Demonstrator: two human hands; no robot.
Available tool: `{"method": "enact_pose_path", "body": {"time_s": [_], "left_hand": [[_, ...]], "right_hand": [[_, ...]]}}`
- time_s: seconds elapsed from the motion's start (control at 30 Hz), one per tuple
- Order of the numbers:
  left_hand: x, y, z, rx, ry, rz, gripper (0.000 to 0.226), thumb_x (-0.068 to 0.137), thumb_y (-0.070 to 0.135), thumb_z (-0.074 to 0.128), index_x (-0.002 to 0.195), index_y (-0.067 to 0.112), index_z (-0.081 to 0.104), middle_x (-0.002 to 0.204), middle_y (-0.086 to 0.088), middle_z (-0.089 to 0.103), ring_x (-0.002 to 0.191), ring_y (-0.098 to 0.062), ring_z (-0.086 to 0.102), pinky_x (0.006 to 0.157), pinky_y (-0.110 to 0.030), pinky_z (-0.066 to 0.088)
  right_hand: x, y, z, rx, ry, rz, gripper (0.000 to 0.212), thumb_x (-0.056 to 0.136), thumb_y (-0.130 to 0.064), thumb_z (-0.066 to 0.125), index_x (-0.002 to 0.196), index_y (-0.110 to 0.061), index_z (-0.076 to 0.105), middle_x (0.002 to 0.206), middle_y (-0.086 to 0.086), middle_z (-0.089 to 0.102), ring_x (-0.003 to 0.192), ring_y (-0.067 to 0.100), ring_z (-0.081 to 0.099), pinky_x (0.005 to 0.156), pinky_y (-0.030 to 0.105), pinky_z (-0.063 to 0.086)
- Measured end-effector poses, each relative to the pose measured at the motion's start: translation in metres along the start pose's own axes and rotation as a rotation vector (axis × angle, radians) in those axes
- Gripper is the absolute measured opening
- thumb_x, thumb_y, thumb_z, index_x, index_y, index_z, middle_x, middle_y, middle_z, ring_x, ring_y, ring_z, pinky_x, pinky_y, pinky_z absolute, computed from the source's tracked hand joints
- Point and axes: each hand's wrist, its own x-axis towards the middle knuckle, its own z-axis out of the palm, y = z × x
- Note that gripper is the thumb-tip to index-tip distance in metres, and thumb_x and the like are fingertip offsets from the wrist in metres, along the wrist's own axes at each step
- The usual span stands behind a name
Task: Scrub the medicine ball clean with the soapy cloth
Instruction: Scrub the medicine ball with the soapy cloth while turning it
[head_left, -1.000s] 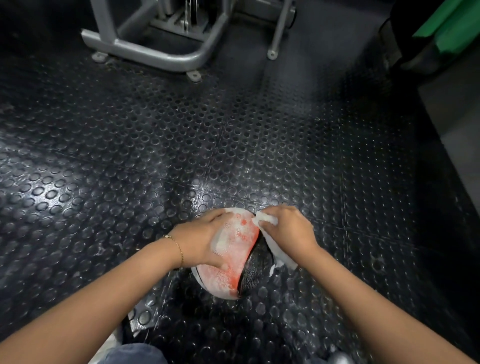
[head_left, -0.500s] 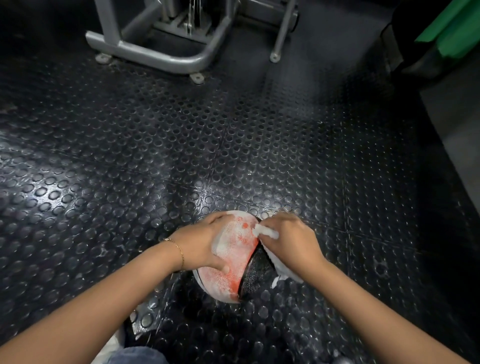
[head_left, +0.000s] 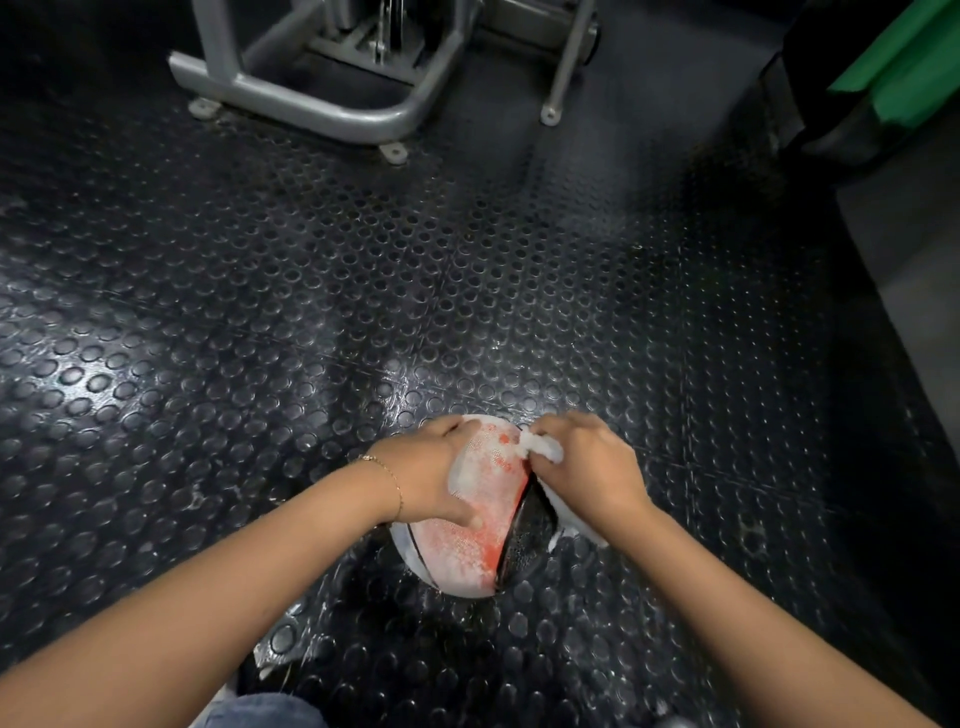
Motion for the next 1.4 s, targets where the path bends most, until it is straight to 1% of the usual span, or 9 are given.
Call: {"method": "enact_pose_path", "body": {"time_s": [0.2, 0.53, 0.67, 0.83, 0.93, 1.03, 1.23, 1.33, 1.4], "left_hand": [[0.008, 0.003, -0.007, 0.02, -0.028, -0.019, 0.11, 0.073, 0.061, 0.067, 0.151, 0.025, -0.003, 0.158, 0.009, -0.004, 0.14, -0.018, 0.026, 0.11, -0.032, 0.033], [0.026, 0.013, -0.021, 0.121, -0.103, -0.02, 0.119, 0.07, 0.056, 0.073, 0.151, 0.019, -0.006, 0.158, 0.002, 0.003, 0.136, -0.021, 0.033, 0.105, -0.03, 0.036], [0.023, 0.013, -0.017, 0.124, -0.072, -0.016, 0.117, 0.069, 0.06, 0.072, 0.151, 0.023, -0.003, 0.158, 0.004, 0.006, 0.132, -0.02, 0.037, 0.101, -0.031, 0.041], [0.021, 0.008, -0.019, 0.075, -0.079, -0.009, 0.116, 0.07, 0.059, 0.071, 0.15, 0.026, -0.005, 0.158, 0.006, 0.002, 0.134, -0.02, 0.035, 0.104, -0.031, 0.038], [0.021, 0.002, -0.021, 0.024, -0.082, -0.02, 0.114, 0.071, 0.058, 0.071, 0.15, 0.028, -0.004, 0.158, 0.007, 0.002, 0.138, -0.019, 0.028, 0.109, -0.029, 0.031], [0.021, 0.002, -0.021, 0.027, -0.075, -0.009, 0.112, 0.072, 0.057, 0.071, 0.151, 0.027, -0.003, 0.158, 0.007, 0.003, 0.137, -0.018, 0.029, 0.106, -0.026, 0.03], [0.023, 0.005, -0.02, 0.03, -0.063, 0.003, 0.112, 0.071, 0.06, 0.069, 0.151, 0.028, -0.003, 0.157, 0.008, 0.005, 0.133, -0.019, 0.035, 0.102, -0.028, 0.037], [0.02, 0.0, -0.02, -0.013, -0.069, -0.001, 0.112, 0.07, 0.057, 0.072, 0.151, 0.029, -0.002, 0.157, 0.009, 0.005, 0.133, -0.019, 0.034, 0.106, -0.029, 0.035], [0.02, 0.001, -0.02, -0.002, -0.065, 0.0, 0.112, 0.071, 0.059, 0.071, 0.15, 0.029, -0.002, 0.157, 0.008, 0.005, 0.133, -0.018, 0.035, 0.105, -0.028, 0.036]], "right_hand": [[-0.016, 0.002, 0.005, 0.072, 0.008, -0.095, 0.028, 0.087, -0.028, 0.055, 0.113, -0.032, 0.061, 0.11, -0.005, 0.059, 0.099, 0.016, 0.057, 0.08, 0.034, 0.05], [-0.002, 0.012, 0.002, 0.076, 0.026, -0.014, 0.014, 0.087, -0.024, 0.052, 0.085, -0.035, 0.061, 0.102, -0.006, 0.057, 0.104, 0.016, 0.053, 0.077, 0.028, 0.041], [-0.017, 0.015, 0.006, 0.093, 0.058, -0.073, 0.023, 0.086, -0.031, 0.057, 0.107, -0.031, 0.065, 0.101, -0.005, 0.059, 0.096, 0.014, 0.055, 0.078, 0.032, 0.049], [-0.002, 0.013, 0.004, 0.126, 0.06, -0.029, 0.011, 0.087, -0.028, 0.055, 0.086, -0.029, 0.065, 0.099, -0.004, 0.059, 0.095, 0.015, 0.056, 0.074, 0.032, 0.049], [-0.008, 0.009, 0.006, 0.115, 0.083, -0.069, 0.013, 0.085, -0.027, 0.056, 0.092, -0.028, 0.067, 0.1, -0.006, 0.058, 0.094, 0.015, 0.055, 0.077, 0.035, 0.05], [-0.017, 0.013, 0.009, 0.099, 0.122, -0.136, 0.018, 0.083, -0.028, 0.06, 0.099, -0.03, 0.067, 0.097, -0.005, 0.06, 0.09, 0.015, 0.056, 0.071, 0.033, 0.05], [0.002, 0.011, 0.004, 0.086, 0.102, -0.03, 0.014, 0.085, -0.027, 0.057, 0.094, -0.032, 0.067, 0.101, -0.004, 0.058, 0.091, 0.018, 0.057, 0.073, 0.034, 0.051], [-0.023, 0.009, 0.01, 0.068, 0.166, -0.173, 0.023, 0.073, -0.02, 0.071, 0.095, -0.026, 0.07, 0.088, -0.002, 0.063, 0.077, 0.019, 0.06, 0.058, 0.037, 0.054], [-0.022, 0.012, 0.01, 0.045, 0.19, -0.201, 0.025, 0.071, -0.02, 0.073, 0.095, -0.024, 0.071, 0.086, -0.002, 0.064, 0.077, 0.019, 0.06, 0.058, 0.035, 0.053]]}}
